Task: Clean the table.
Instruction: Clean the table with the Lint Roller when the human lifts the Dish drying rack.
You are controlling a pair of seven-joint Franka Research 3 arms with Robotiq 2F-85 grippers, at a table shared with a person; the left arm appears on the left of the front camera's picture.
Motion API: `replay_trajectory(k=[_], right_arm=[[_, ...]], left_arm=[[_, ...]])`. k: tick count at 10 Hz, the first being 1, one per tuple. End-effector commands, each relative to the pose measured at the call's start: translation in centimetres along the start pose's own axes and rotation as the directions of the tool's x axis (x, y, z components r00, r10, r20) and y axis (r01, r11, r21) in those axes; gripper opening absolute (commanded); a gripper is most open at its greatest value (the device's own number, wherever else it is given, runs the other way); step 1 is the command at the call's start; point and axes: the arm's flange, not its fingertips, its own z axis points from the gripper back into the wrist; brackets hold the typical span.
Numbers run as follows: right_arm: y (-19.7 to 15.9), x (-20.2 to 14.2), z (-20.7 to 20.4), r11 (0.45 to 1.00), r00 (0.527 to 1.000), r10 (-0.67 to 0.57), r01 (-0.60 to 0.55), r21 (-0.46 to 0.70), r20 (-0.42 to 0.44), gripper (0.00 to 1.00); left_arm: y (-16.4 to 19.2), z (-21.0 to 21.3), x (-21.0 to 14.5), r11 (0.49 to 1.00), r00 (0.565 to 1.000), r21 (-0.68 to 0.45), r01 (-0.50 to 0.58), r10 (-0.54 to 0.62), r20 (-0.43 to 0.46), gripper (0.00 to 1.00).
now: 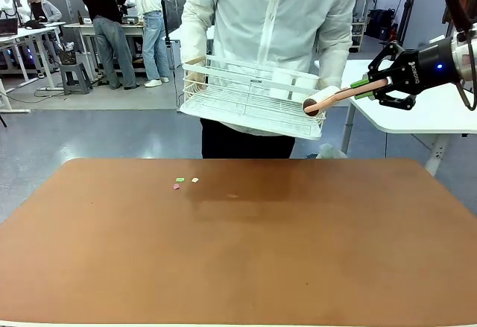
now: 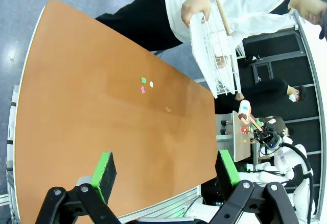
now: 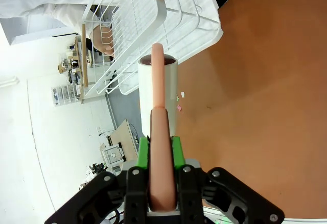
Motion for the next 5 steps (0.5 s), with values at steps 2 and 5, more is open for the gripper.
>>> replay_trajectory(k=[2,5], right_arm=[[0.25,-0.19,-0.01,1.0,1.0,0.005,-0.005,0.003,-0.001,0.03],[0.25,-0.19,-0.01,1.0,1.0,0.005,-0.005,0.003,-0.001,0.03]], left_arm=[[0.08,0.27,-0.02,1.0,1.0,-0.018,0.015,-0.014,0.002,1.0],[0.08,0.27,-0.02,1.0,1.0,-0.018,0.015,-0.014,0.002,1.0]])
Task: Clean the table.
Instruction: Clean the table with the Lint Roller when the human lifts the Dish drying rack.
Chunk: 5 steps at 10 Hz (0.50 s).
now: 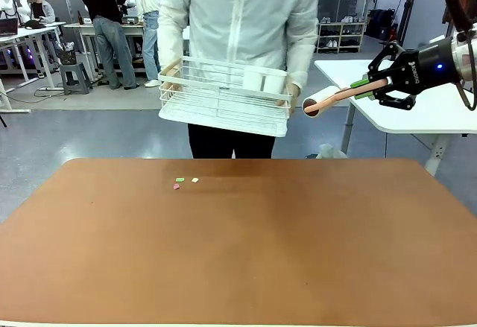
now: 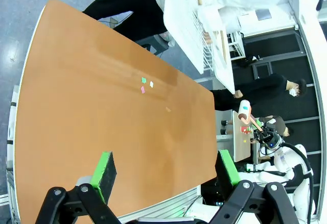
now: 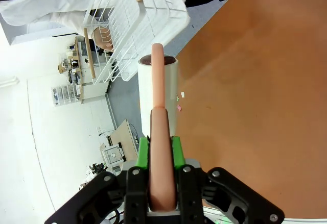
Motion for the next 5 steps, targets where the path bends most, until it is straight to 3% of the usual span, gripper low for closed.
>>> replay_trajectory(k=[1,3,4,5], right_arm=[[0.2,-0.2,0.0,1.0,1.0,0.005,-0.005,0.003,-0.001,0.03],[0.2,-0.2,0.0,1.0,1.0,0.005,-0.005,0.003,-0.001,0.03],[0.0,0.0,0.0,1.0,1.0,0.0,0.0,0.0,0.0,0.21],[0.7,0.4,1.2,0.995,0.995,0.1,-0.1,-0.027,-0.014,0.21]], left_arm=[[0.1,0.3,0.0,1.0,1.0,-0.018,0.015,-0.015,0.002,1.0],[0.1,0.3,0.0,1.0,1.0,-0.018,0.015,-0.015,0.002,1.0],[0.1,0.3,0.0,1.0,1.0,-0.018,0.015,-0.015,0.002,1.0],[0.1,0.3,0.0,1.0,1.0,-0.018,0.015,-0.015,0.002,1.0]])
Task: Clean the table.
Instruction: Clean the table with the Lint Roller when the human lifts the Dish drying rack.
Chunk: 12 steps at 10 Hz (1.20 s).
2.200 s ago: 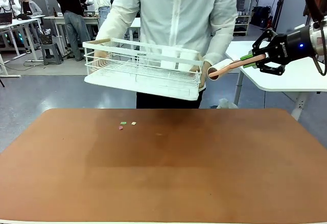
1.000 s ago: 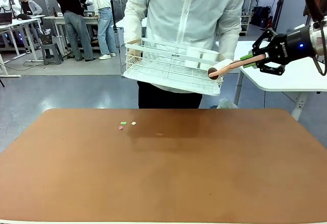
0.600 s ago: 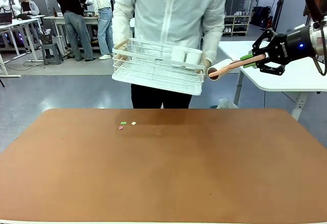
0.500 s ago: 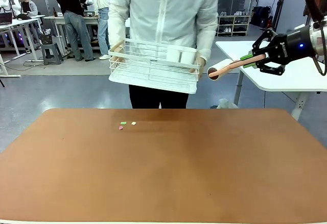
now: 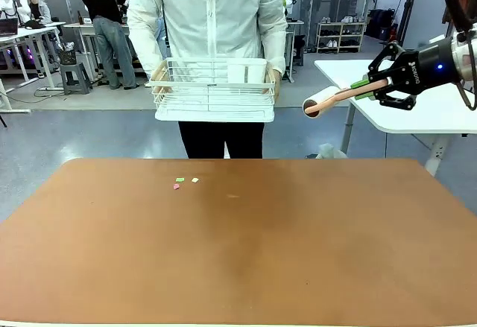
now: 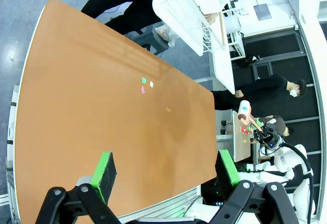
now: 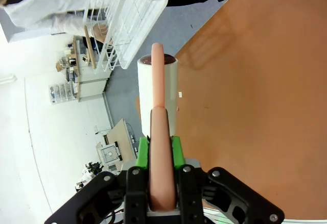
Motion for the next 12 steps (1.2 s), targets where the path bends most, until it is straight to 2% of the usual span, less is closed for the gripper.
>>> replay_trajectory(k=[1,2,3,4,5,6,7,8,9,10,12], right_arm=[[1.8,1.0,2.2,0.979,0.98,0.192,-0.196,-0.064,-0.058,0.21],[3.7,2.0,2.8,0.943,0.944,0.303,-0.317,-0.103,-0.132,0.21],[6.2,4.1,2.3,0.886,0.877,0.426,-0.455,-0.095,-0.223,0.21],[8.3,6.3,-0.1,0.83,0.782,0.507,-0.556,-0.038,-0.363,0.21],[9.0,7.9,-4.5,0.788,0.709,0.531,-0.614,-0.036,-0.463,0.21],[8.9,8.3,-8.4,0.802,0.713,0.442,-0.586,-0.115,-0.544,0.21],[8.7,7.8,-11.6,0.822,0.722,0.382,-0.551,-0.146,-0.577,0.21],[8.3,6.6,-13.4,0.822,0.715,0.375,-0.551,-0.145,-0.591,0.21],[8.1,5.7,-14.0,0.816,0.722,0.381,-0.557,-0.158,-0.578,0.21],[6.8,6.7,-13.4,0.819,0.703,0.415,-0.565,-0.099,-0.577,0.21],[6.8,6.7,-13.4,0.819,0.703,0.415,-0.565,-0.099,-0.577,0.21]], left_arm=[[0.1,0.3,0.0,1.0,1.0,-0.018,0.015,-0.015,0.002,1.0],[0.1,0.3,0.0,1.0,1.0,-0.018,0.015,-0.015,0.002,1.0],[0.1,0.3,0.0,1.0,1.0,-0.018,0.015,-0.015,0.002,1.0],[0.1,0.3,0.0,1.0,1.0,-0.018,0.015,-0.015,0.002,1.0],[0.1,0.3,0.0,1.0,1.0,-0.018,0.015,-0.015,0.002,1.0],[0.1,0.3,0.0,1.0,1.0,-0.018,0.015,-0.015,0.002,1.0],[0.1,0.3,0.0,1.0,1.0,-0.018,0.015,-0.015,0.002,1.0],[0.1,0.3,0.0,1.0,1.0,-0.018,0.015,-0.015,0.002,1.0],[0.1,0.3,0.0,1.0,1.0,-0.018,0.015,-0.015,0.002,1.0],[0.1,0.3,0.0,1.0,1.0,-0.018,0.015,-0.015,0.002,1.0],[0.1,0.3,0.0,1.0,1.0,-0.018,0.015,-0.015,0.002,1.0]])
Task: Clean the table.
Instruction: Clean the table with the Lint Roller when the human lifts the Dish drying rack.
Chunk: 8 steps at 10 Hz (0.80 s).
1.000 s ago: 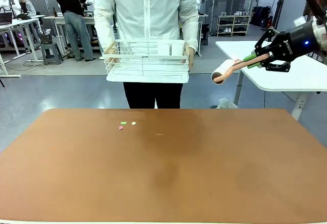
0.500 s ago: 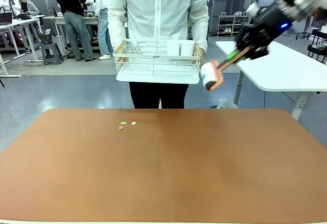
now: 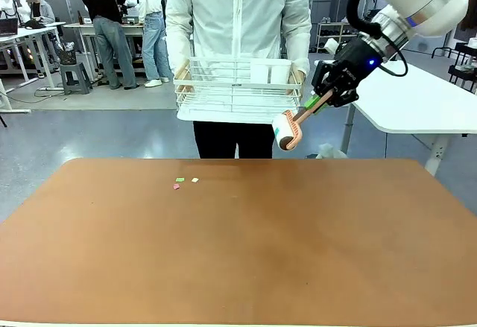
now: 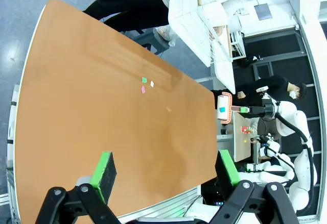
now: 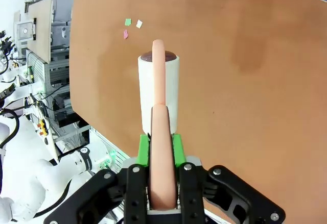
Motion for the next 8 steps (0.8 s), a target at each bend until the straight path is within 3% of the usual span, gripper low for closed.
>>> replay_trajectory(k=[1,4,5,6,7,8], right_arm=[[0.2,-0.8,0.6,1.0,1.0,0.015,-0.015,0.005,0.005,0.21],[0.0,-0.1,0.9,1.0,1.0,-0.001,0.001,0.0,0.011,0.21],[-0.4,0.8,-1.5,0.998,0.999,0.012,-0.014,0.066,0.038,0.21],[-0.4,2.2,-3.9,0.989,0.998,-0.059,0.054,0.138,0.038,0.21],[0.3,3.6,-6.1,0.98,0.994,-0.112,0.111,0.164,-0.004,0.21],[1.4,5.1,-8.2,0.981,0.995,-0.093,0.099,0.166,-0.04,0.21]], left_arm=[[0.0,0.3,-0.1,1.0,1.0,-0.021,0.016,-0.016,0.004,1.0],[0.0,0.3,-0.1,1.0,1.0,-0.021,0.016,-0.016,0.004,1.0],[0.0,0.3,-0.1,1.0,1.0,-0.021,0.016,-0.016,0.004,1.0],[0.0,0.3,-0.1,1.0,1.0,-0.021,0.016,-0.016,0.004,1.0],[0.0,0.3,-0.1,1.0,1.0,-0.021,0.016,-0.016,0.004,1.0],[0.0,0.3,-0.1,1.0,1.0,-0.021,0.016,-0.016,0.004,1.0]])
